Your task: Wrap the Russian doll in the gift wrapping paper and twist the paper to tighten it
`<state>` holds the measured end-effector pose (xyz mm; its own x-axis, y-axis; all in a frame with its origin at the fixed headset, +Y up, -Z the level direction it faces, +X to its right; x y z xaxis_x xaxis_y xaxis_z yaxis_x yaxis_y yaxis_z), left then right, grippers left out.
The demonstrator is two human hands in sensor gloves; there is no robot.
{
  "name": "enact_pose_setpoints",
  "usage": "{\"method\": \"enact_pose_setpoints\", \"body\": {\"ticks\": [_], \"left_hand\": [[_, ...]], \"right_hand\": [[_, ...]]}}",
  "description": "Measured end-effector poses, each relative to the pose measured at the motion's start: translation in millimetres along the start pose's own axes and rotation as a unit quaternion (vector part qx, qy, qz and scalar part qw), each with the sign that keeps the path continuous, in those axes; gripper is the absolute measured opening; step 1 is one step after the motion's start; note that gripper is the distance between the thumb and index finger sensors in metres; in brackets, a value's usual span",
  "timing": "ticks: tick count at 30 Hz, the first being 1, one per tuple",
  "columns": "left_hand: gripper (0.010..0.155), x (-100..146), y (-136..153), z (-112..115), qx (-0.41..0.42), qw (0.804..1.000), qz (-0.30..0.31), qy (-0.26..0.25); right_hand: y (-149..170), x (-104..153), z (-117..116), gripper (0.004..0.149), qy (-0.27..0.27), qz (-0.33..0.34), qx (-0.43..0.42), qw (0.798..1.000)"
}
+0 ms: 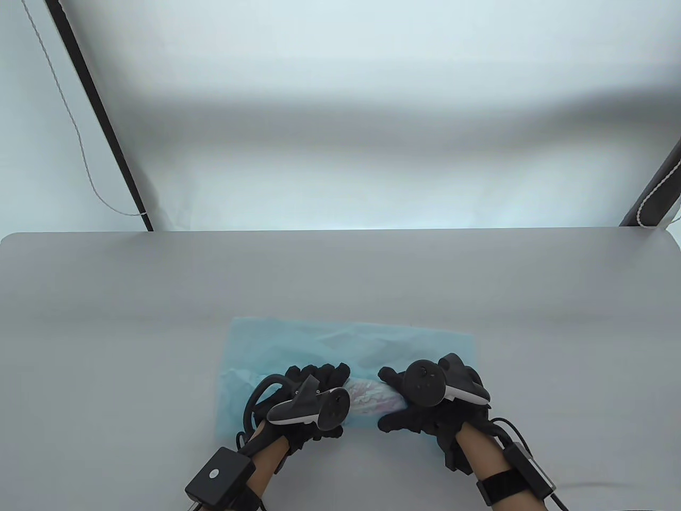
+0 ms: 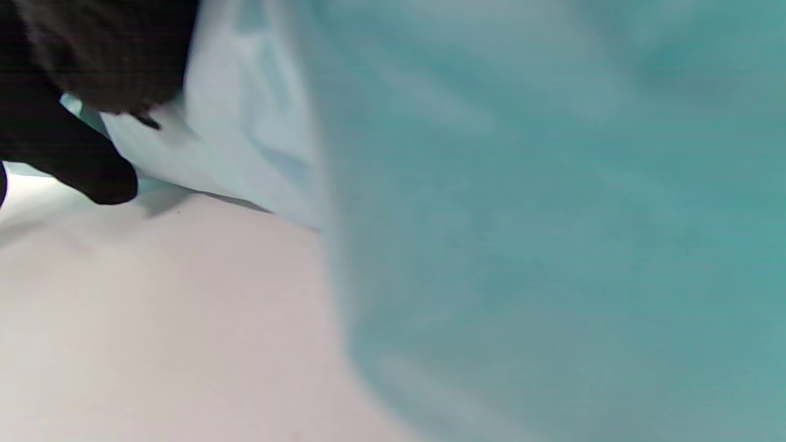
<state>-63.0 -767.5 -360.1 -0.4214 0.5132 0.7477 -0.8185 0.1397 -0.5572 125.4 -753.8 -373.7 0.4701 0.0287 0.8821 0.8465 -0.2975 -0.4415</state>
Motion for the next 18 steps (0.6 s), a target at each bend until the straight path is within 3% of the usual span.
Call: {"method": "enact_pose_setpoints", "body": {"ticks": [6, 11, 18], "left_hand": [[0.106, -3, 3, -2, 0.025, 0.999, 0.019, 0.017], [0.106, -4, 8, 0, 0.062, 0.996, 0.040, 0.050], [0.105, -4, 10, 3, 0.090, 0.993, 0.048, 0.064]], "right_hand": [[-12, 3, 2, 0.105, 0.030, 0.040, 0.072, 0.996], [-30, 8, 3, 0.107, 0.063, 0.105, 0.182, 0.976], [-32, 7, 3, 0.105, 0.063, 0.096, 0.167, 0.979]]}}
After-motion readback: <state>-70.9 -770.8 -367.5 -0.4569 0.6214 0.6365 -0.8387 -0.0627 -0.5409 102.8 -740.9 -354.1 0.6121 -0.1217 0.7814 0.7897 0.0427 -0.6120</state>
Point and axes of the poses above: the tracker on the back of each hand, its own y axis roughly to the little-finger side, its own x axis roughly from the fingertips to the wrist, z = x × y, the point moved 3 cm from there along -x, roughly from the wrist to the fingertips, and after that the axes turned 15 degrees about y, right-handed, at the moved point
